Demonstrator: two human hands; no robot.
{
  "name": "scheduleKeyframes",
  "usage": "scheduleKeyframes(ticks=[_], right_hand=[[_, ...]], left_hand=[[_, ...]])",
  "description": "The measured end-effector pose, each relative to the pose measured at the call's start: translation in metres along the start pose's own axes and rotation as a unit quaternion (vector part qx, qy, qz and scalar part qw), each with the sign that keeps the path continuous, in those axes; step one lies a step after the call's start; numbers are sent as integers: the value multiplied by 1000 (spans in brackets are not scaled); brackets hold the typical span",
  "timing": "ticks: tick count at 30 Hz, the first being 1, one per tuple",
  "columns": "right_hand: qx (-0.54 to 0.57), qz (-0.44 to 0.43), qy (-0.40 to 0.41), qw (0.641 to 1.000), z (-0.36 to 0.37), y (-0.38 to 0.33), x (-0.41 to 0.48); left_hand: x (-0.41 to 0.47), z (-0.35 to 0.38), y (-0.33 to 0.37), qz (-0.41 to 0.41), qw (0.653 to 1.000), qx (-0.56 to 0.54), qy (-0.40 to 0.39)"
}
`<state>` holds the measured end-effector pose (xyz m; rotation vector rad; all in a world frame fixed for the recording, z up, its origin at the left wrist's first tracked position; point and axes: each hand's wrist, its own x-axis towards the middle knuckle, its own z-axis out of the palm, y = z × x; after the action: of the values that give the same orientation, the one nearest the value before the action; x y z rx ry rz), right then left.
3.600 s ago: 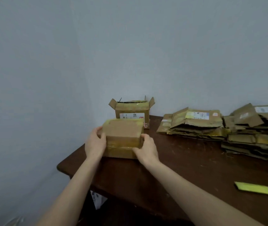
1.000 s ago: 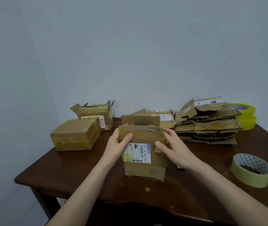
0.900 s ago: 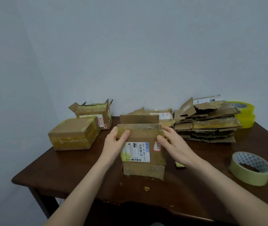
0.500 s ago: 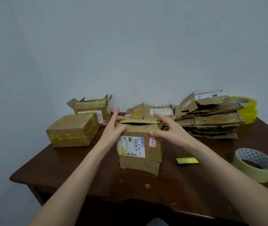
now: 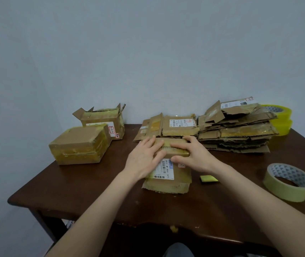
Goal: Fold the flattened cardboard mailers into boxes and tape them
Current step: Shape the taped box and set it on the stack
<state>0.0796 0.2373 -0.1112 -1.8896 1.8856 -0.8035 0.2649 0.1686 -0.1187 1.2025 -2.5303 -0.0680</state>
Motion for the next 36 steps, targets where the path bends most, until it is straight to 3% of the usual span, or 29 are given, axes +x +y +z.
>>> scheduleKeyframes(ticks=[5, 10, 17, 25, 31, 36], right_hand=[[-26, 18, -17, 999, -17, 4, 0], [-205, -23, -18, 978, -3, -4, -1], [-208, -5, -34, 978, 0, -4, -2], [-196, 14, 19, 980, 0, -7, -16], [-114, 91, 104, 984, -23, 12, -50], [-178, 242, 178, 937, -52, 49, -84]], left_hand=[[11, -1, 16, 27, 998, 53, -35], [12, -2, 29, 44, 993, 109, -28], [11, -3, 35, 35, 994, 91, -39], [12, 1, 48, 33, 994, 95, -40], [24, 10, 73, 41, 992, 110, -39], [28, 14, 82, 48, 992, 105, -42]])
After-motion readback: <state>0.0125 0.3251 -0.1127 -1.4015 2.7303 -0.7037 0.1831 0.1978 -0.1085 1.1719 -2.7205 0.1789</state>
